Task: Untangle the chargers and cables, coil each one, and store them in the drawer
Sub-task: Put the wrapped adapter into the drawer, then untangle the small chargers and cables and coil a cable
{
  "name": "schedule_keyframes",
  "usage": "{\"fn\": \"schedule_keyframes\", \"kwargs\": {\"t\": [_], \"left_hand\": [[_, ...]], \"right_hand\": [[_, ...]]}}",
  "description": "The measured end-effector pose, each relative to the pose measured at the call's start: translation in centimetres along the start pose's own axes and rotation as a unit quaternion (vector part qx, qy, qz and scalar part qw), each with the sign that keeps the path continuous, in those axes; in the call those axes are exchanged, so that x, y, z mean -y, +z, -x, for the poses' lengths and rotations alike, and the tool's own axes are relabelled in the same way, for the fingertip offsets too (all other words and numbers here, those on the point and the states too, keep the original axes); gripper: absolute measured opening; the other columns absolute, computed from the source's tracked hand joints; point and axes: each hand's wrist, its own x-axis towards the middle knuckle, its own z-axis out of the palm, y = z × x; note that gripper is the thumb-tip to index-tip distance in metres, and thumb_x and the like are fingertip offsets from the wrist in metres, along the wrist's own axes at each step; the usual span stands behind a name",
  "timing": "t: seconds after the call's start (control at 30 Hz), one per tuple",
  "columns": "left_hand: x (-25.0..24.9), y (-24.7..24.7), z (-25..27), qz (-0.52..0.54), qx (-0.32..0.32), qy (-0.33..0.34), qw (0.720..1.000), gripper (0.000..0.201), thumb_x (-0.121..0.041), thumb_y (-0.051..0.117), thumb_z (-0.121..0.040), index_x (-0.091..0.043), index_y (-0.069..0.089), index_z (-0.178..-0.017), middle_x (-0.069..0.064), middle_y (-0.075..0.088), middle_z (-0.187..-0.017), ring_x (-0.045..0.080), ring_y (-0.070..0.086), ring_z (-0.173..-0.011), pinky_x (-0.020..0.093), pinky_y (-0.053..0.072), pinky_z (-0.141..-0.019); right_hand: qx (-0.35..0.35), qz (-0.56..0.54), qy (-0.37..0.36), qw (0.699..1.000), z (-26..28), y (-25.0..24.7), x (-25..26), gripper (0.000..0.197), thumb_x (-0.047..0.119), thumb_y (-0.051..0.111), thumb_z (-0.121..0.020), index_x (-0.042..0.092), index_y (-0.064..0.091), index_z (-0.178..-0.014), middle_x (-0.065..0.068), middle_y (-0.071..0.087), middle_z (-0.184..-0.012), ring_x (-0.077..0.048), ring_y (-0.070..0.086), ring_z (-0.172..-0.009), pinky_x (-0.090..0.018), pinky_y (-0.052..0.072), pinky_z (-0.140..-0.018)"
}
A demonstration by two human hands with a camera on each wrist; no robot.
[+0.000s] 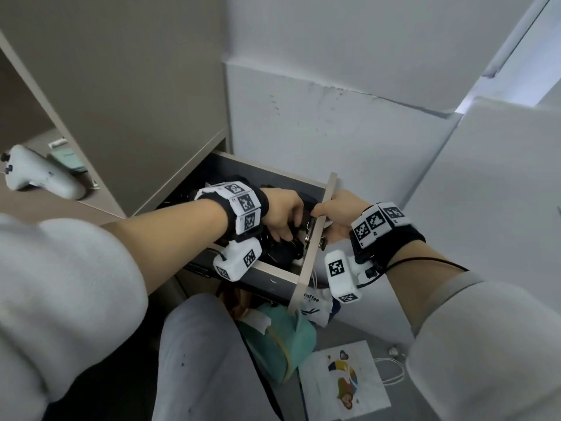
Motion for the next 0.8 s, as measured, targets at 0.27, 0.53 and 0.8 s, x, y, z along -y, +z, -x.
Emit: {"fn": "schedule_keyframes", "kwargs": {"t": [0.27, 0.53, 0.8], "left_hand": [[-0.1, 1.6, 1.0, -0.047, 0.105, -0.088, 0.989, 0.027, -0.013, 0.074, -0.091, -0.005, 0.057, -0.072, 0.017, 0.071, -0.079, 0.011, 0.064, -0.043, 0.024, 0.056, -0.050], [1.5, 1.1, 2.3, 0.031, 0.101, -0.079, 0.991, 0.028, -0.023, 0.067, -0.097, 0.005, 0.068, -0.100, 0.014, 0.076, -0.094, 0.015, 0.073, -0.069, 0.037, 0.062, -0.080], [4.7, -1.5, 11.0, 0.234, -0.281, -0.006, 0.931, 0.012, -0.007, 0.053, -0.100, -0.003, 0.064, -0.101, 0.012, 0.076, -0.081, 0.024, 0.074, -0.070, 0.031, 0.061, -0.060]], "right_hand": [[0.010, 0.003, 0.006, 1.000, -0.4, 0.1, -0.1, 0.043, 0.019, 0.074, -0.065, -0.008, 0.064, -0.097, -0.026, 0.074, -0.093, -0.043, 0.074, -0.086, -0.061, 0.057, -0.084], [0.014, 0.013, 0.023, 1.000, 0.7, -0.1, 1.0, 0.041, 0.017, 0.077, -0.082, -0.002, 0.064, -0.115, -0.023, 0.069, -0.116, -0.040, 0.070, -0.104, -0.054, 0.060, -0.086], [-0.102, 0.104, -0.078, 0.986, 7.8, 0.9, 7.9, 0.014, 0.014, 0.061, -0.091, 0.008, 0.053, -0.080, -0.014, 0.058, -0.095, -0.028, 0.055, -0.083, -0.032, 0.046, -0.066]]}}
